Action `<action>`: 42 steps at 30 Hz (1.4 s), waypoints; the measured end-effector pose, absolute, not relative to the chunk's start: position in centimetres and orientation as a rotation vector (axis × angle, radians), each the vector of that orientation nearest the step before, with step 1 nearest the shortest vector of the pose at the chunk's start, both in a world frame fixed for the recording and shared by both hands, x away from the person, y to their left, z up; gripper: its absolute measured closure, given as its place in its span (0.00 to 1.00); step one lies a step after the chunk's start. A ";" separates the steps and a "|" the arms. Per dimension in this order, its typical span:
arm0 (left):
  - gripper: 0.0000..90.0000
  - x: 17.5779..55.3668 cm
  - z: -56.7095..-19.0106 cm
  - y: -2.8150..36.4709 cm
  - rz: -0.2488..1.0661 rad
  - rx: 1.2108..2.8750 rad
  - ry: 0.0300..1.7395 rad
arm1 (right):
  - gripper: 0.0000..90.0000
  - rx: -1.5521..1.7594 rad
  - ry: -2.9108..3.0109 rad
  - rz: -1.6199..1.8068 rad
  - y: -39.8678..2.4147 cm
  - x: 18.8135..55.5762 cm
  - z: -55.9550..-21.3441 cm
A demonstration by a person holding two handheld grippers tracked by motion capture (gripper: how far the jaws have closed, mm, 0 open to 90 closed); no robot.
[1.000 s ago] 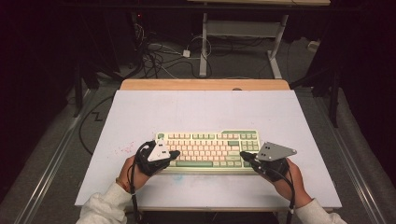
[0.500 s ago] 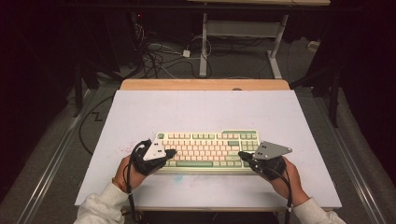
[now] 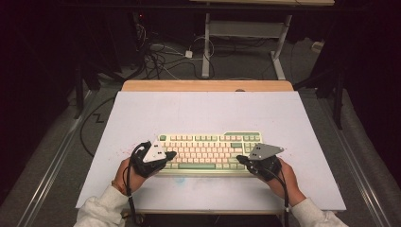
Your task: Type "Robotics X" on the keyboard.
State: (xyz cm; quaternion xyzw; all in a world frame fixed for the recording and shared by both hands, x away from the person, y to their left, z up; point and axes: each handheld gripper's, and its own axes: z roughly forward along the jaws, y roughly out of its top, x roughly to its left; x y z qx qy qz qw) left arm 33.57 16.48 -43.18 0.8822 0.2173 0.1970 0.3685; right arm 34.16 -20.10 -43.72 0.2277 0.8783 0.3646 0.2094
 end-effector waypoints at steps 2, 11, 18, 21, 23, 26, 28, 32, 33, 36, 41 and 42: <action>0.97 33.6 -43.2 16.5 0.506 2.264 0.559 | 1.00 0.639 2.447 1.007 -20.1 34.3 -43.8; 0.97 33.6 -43.3 16.5 0.506 2.271 0.557 | 1.00 0.662 2.448 0.984 -20.1 34.9 -44.2; 0.97 33.6 -43.3 16.5 0.506 2.275 0.556 | 1.00 0.664 2.459 0.971 -19.7 35.1 -44.6; 0.97 33.6 -43.3 16.5 0.505 2.277 0.555 | 1.00 0.665 2.459 0.966 -19.6 35.1 -44.6; 0.97 33.6 -43.3 16.5 0.504 2.276 0.556 | 1.00 0.662 2.459 0.964 -19.5 35.2 -44.6; 0.97 33.6 -43.4 16.5 0.505 2.280 0.553 | 1.00 0.660 2.463 0.959 -19.5 35.2 -44.7; 0.97 33.6 -43.4 16.5 0.503 2.281 0.554 | 1.00 0.667 2.468 0.949 -19.5 35.3 -44.8; 0.97 33.6 -43.4 16.5 0.505 2.281 0.555 | 1.00 0.674 2.481 0.936 -19.5 35.5 -44.9; 0.97 33.6 -43.4 16.5 0.503 2.282 0.557 | 1.00 0.682 2.490 0.926 -19.4 35.5 -45.0; 0.97 33.6 -43.5 16.4 0.504 2.285 0.554 | 1.00 0.690 2.490 0.936 -19.5 35.6 -45.1; 0.97 33.5 -43.5 16.4 0.504 2.286 0.553 | 1.00 0.692 2.489 0.939 -19.5 35.6 -45.1; 0.97 33.5 -43.5 16.4 0.506 2.286 0.554 | 1.00 0.689 2.489 0.937 -19.5 35.6 -45.1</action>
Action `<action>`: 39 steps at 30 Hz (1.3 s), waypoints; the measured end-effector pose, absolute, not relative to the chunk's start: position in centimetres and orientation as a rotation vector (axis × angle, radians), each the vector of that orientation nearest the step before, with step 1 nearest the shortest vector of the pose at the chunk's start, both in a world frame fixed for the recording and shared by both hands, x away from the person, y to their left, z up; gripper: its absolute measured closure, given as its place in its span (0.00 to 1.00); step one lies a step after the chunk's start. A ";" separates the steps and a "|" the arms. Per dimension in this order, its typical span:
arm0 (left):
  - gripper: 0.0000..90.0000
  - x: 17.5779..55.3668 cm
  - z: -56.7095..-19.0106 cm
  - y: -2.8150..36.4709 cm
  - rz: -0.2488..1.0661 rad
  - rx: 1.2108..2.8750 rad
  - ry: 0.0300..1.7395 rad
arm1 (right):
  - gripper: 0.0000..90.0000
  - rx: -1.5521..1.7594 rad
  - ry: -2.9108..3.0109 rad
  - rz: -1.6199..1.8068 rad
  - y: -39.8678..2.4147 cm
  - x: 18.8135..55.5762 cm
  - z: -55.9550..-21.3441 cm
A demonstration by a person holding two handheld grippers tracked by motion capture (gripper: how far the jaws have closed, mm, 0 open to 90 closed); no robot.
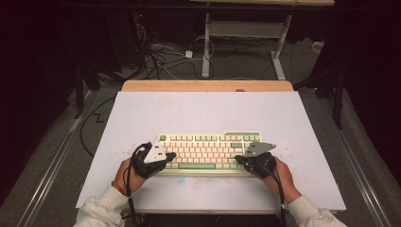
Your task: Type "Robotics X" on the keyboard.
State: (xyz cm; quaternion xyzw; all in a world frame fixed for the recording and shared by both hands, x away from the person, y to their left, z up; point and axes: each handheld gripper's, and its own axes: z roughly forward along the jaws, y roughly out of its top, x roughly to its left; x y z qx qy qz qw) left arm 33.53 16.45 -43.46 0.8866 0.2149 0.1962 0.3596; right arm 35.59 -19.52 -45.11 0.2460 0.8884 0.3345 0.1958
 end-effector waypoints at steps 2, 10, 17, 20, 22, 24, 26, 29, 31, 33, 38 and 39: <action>0.97 33.5 -43.4 16.5 0.507 2.284 0.558 | 1.00 0.690 2.488 0.936 -19.5 35.6 -45.1; 0.97 33.6 -43.2 16.8 0.515 2.281 0.564 | 1.00 0.693 2.483 0.940 -19.5 35.5 -45.2; 0.97 33.8 -43.2 17.4 0.522 2.273 0.587 | 1.00 0.693 2.482 0.940 -19.5 35.5 -45.2; 0.97 33.8 -43.2 17.5 0.521 2.270 0.594 | 1.00 0.694 2.480 0.939 -19.5 35.5 -45.2; 0.97 33.8 -43.2 17.6 0.520 2.274 0.595 | 1.00 0.688 2.482 0.941 -19.5 35.5 -45.2; 0.97 33.9 -43.2 17.6 0.521 2.278 0.600 | 1.00 0.687 2.481 0.940 -19.5 35.5 -45.2; 0.97 34.0 -43.2 17.7 0.517 2.281 0.606 | 1.00 0.688 2.480 0.939 -19.5 35.5 -45.2; 0.97 34.3 -43.5 17.9 0.504 2.289 0.620 | 1.00 0.687 2.481 0.932 -19.5 35.4 -45.2; 0.97 34.4 -43.6 17.9 0.496 2.296 0.623 | 1.00 0.684 2.482 0.934 -19.5 35.5 -45.2; 0.97 34.5 -43.7 17.8 0.486 2.300 0.623 | 1.00 0.684 2.482 0.935 -19.5 35.5 -45.2; 0.97 34.6 -44.0 17.1 0.469 2.310 0.605 | 1.00 0.684 2.481 0.936 -19.6 35.5 -45.2; 0.97 34.6 -44.0 16.9 0.467 2.314 0.599 | 1.00 0.684 2.482 0.937 -19.6 35.4 -45.2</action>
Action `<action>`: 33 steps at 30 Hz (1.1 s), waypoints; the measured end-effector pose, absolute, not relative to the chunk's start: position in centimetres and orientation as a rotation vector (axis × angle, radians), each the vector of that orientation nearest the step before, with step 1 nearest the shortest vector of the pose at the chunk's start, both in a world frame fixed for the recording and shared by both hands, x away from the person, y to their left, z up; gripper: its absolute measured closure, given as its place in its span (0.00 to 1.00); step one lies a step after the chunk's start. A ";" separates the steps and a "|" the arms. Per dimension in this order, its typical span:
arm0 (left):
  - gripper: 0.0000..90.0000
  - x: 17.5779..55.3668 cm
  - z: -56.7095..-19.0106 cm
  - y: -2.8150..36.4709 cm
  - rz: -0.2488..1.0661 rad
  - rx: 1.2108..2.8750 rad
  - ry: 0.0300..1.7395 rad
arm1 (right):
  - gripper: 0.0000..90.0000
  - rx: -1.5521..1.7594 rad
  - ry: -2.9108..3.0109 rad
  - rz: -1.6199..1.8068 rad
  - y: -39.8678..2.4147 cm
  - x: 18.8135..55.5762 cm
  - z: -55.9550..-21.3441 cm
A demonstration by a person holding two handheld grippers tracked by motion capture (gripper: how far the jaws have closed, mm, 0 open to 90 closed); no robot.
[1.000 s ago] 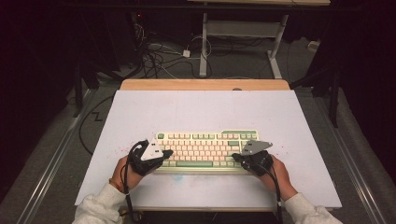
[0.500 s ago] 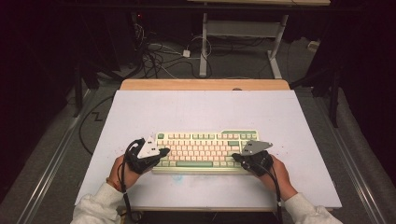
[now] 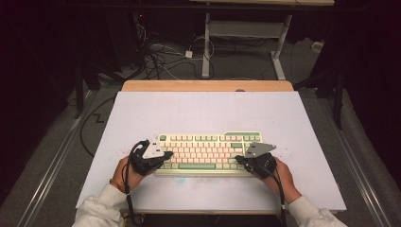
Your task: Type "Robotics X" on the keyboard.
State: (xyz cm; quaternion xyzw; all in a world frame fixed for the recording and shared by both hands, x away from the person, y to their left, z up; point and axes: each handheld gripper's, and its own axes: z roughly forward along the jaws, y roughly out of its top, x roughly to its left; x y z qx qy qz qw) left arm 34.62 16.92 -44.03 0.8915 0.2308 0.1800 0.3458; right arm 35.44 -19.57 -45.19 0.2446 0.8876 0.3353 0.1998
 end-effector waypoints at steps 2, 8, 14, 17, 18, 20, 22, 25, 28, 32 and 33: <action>0.97 34.7 -44.2 16.6 0.456 2.316 0.593 | 1.00 0.689 2.480 0.941 -19.6 35.4 -45.2; 0.97 35.0 -44.4 15.5 0.436 2.331 0.567 | 1.00 0.689 2.479 0.940 -19.6 35.4 -45.2; 0.97 35.3 -44.8 14.8 0.419 2.346 0.559 | 1.00 0.689 2.478 0.941 -19.6 35.3 -45.2; 0.97 35.5 -44.8 14.7 0.417 2.348 0.556 | 1.00 0.689 2.478 0.943 -19.6 35.4 -45.2; 0.97 35.5 -44.9 14.6 0.414 2.347 0.557 | 1.00 0.689 2.478 0.941 -19.6 35.3 -45.2; 0.97 35.6 -45.0 14.5 0.412 2.357 0.551 | 1.00 0.689 2.477 0.941 -19.6 35.3 -45.2; 0.97 35.5 -45.0 14.4 0.408 2.358 0.548 | 1.00 0.686 2.478 0.940 -19.6 35.3 -45.2; 0.97 35.6 -45.1 14.3 0.411 2.364 0.547 | 1.00 0.686 2.478 0.940 -19.6 35.3 -45.2; 0.97 35.6 -45.2 14.2 0.410 2.369 0.544 | 1.00 0.685 2.478 0.940 -19.6 35.3 -45.2; 0.97 35.6 -45.2 14.1 0.416 2.370 0.544 | 1.00 0.683 2.477 0.939 -19.6 35.3 -45.2; 0.97 35.6 -45.2 14.1 0.414 2.370 0.546 | 1.00 0.683 2.476 0.935 -19.6 35.3 -45.2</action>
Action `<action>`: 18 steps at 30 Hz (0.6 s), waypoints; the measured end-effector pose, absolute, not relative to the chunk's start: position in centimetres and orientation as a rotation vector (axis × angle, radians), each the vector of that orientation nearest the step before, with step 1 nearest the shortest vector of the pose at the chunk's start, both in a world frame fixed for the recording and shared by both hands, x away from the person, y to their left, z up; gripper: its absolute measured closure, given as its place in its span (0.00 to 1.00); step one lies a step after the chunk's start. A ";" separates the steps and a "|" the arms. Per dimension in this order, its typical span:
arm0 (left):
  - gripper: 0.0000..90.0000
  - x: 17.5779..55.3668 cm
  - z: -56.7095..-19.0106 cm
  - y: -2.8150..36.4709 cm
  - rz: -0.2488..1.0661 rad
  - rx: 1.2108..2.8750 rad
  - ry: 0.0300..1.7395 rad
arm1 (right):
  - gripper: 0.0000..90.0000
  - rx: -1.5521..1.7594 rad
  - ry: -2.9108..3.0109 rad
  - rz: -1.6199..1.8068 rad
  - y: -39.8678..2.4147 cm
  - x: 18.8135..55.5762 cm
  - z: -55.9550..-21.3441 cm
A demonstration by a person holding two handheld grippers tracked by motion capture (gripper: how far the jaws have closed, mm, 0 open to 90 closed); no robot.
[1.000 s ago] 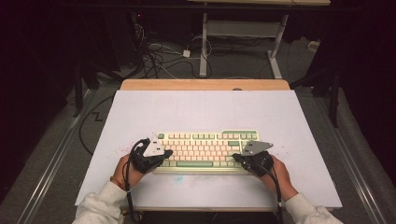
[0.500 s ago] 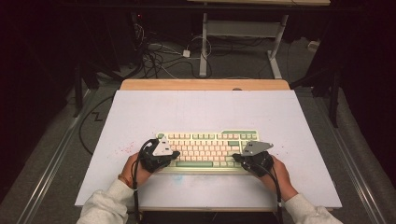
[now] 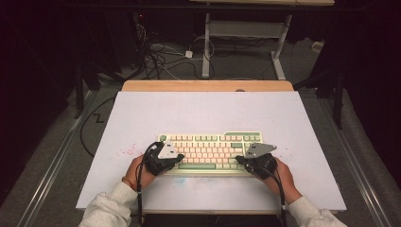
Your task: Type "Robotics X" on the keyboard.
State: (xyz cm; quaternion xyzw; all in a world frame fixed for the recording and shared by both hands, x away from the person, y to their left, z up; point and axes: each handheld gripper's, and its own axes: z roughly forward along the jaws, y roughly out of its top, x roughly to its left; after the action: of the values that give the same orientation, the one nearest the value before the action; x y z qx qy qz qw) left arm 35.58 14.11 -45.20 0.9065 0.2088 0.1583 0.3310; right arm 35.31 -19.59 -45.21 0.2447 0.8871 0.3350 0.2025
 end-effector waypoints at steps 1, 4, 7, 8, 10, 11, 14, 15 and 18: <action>0.97 35.6 -45.2 14.1 0.415 2.369 0.546 | 1.00 0.682 2.475 0.934 -19.6 35.3 -45.2; 0.97 35.6 -45.2 14.0 0.416 2.367 0.546 | 1.00 0.684 2.474 0.938 -19.6 35.3 -45.2; 0.97 35.6 -45.3 14.1 0.418 2.370 0.548 | 1.00 0.682 2.473 0.935 -19.6 35.3 -45.2; 0.97 35.6 -45.3 14.0 0.416 2.376 0.549 | 1.00 0.683 2.474 0.938 -19.6 35.3 -45.2; 0.97 35.7 -45.4 14.1 0.403 2.389 0.551 | 1.00 0.685 2.473 0.937 -19.6 35.3 -45.2; 0.97 35.8 -45.4 14.1 0.399 2.389 0.555 | 1.00 0.683 2.472 0.936 -19.6 35.3 -45.2; 0.97 35.7 -45.3 14.1 0.419 2.386 0.552 | 1.00 0.684 2.473 0.936 -19.6 35.3 -45.2; 0.97 35.6 -45.2 14.1 0.424 2.378 0.552 | 1.00 0.684 2.472 0.936 -19.6 35.3 -45.2; 0.97 35.6 -44.8 14.3 0.436 2.359 0.555 | 1.00 0.683 2.473 0.935 -19.6 35.3 -45.2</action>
State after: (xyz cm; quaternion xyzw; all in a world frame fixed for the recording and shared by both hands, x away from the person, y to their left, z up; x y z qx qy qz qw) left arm 35.57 14.33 -44.84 0.9034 0.2127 0.1668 0.3329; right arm 35.26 -19.58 -45.24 0.2447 0.8866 0.3351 0.2041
